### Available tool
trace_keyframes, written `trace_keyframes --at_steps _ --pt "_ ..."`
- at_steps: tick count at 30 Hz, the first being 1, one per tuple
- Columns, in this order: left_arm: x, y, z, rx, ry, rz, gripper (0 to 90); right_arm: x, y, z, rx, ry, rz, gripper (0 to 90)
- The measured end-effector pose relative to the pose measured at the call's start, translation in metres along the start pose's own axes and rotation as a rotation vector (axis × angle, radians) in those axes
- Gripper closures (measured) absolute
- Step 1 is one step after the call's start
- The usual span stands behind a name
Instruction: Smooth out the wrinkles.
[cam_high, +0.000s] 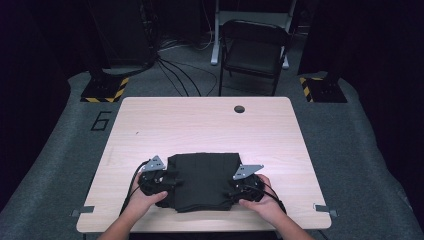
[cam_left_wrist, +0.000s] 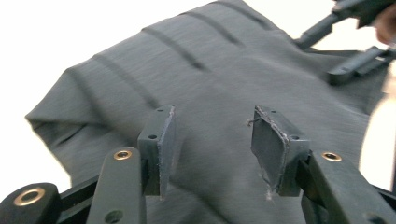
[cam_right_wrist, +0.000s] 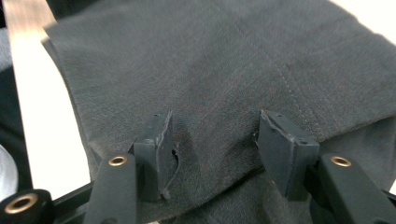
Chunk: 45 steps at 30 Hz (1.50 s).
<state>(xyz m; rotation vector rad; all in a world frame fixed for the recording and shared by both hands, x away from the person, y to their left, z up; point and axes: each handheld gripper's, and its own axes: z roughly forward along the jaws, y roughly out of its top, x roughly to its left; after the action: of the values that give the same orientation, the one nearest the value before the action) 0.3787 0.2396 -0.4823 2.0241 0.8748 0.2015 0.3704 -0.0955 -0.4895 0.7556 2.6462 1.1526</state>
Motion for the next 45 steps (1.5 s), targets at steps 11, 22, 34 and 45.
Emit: trace_keyframes --at_steps 11,22,34,45 --pt "0.002 -0.013 0.006 0.100 0.017 0.044 46.5 -0.003 -0.008 0.010 0.010 0.011 0.045 48.4" --pt "0.000 -0.035 0.000 0.086 0.010 0.160 41.8 -0.003 -0.011 0.009 -0.010 0.011 0.033 48.2" --pt "0.005 -0.039 0.007 0.074 -0.001 0.122 42.0 -0.007 -0.004 -0.027 -0.118 0.003 0.037 58.3" --pt "0.010 -0.027 0.001 0.043 -0.024 0.016 42.1 -0.022 -0.022 -0.020 0.050 -0.030 0.064 64.7"
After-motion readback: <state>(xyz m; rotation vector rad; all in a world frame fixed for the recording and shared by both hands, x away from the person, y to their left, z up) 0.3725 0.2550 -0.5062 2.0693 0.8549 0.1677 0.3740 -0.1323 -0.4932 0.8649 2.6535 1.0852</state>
